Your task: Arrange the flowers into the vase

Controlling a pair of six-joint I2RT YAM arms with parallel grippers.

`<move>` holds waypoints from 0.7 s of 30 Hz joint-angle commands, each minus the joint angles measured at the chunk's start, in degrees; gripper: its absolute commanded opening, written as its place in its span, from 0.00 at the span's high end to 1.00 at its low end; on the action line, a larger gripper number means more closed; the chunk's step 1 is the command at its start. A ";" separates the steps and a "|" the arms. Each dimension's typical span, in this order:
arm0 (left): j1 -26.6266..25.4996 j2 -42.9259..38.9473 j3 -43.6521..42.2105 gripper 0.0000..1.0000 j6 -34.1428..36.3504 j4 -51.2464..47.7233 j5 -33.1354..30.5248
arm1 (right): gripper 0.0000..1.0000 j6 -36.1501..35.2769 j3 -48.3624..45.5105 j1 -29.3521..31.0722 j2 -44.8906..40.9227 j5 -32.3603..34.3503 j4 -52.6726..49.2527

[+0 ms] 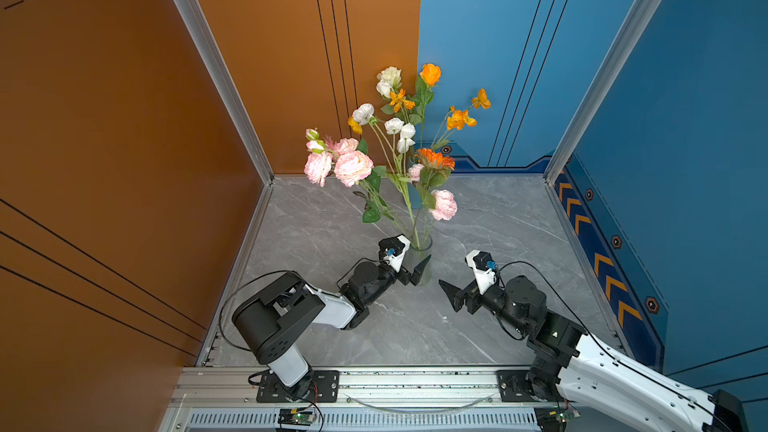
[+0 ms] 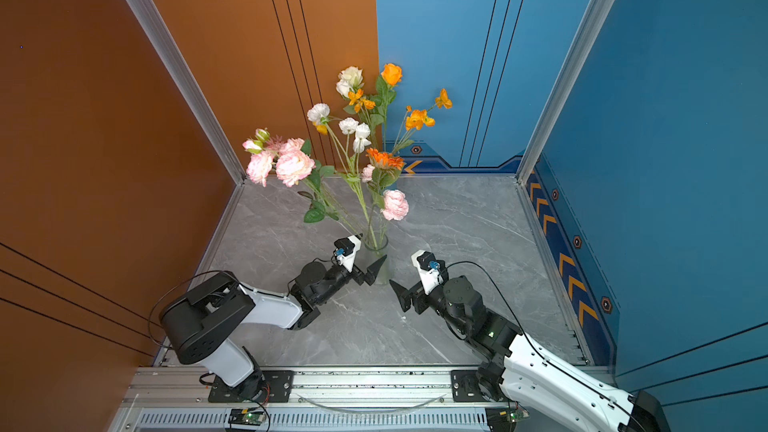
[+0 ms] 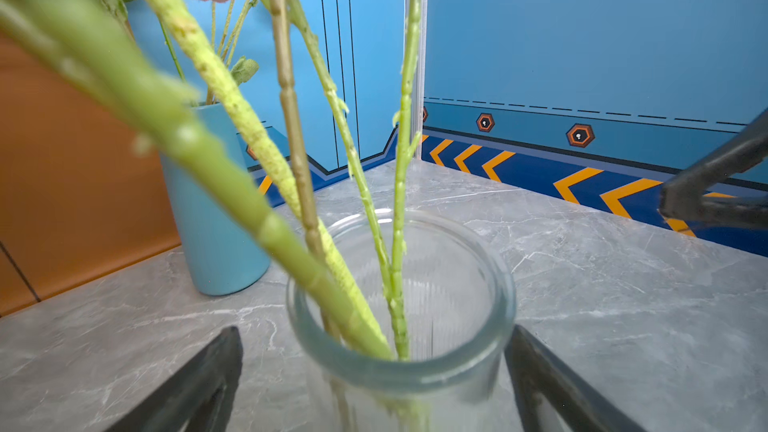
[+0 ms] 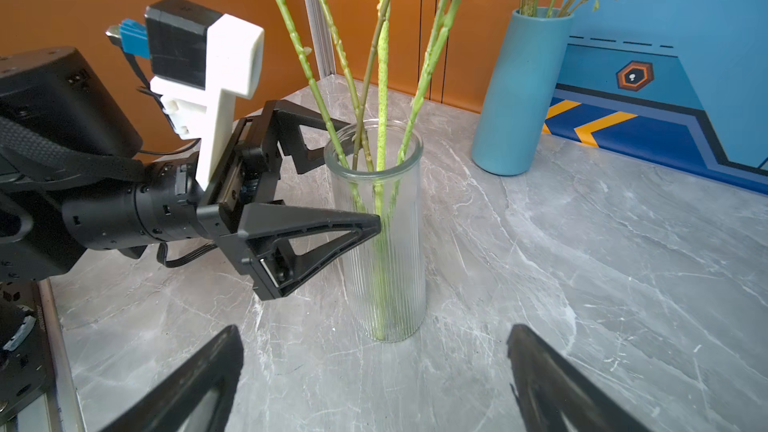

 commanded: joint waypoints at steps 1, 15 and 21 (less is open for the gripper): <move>0.56 1.74 2.30 0.01 -2.02 3.39 3.18 | 0.00 -1.52 1.89 -0.61 0.77 -1.63 2.44; 0.48 5.59 5.50 0.06 -3.14 3.95 5.25 | 0.00 -1.49 1.88 -0.87 -0.50 -2.12 1.57; 1.05 6.11 5.96 0.10 -3.58 3.90 6.72 | 0.00 -1.43 1.90 -0.89 0.33 -2.35 1.94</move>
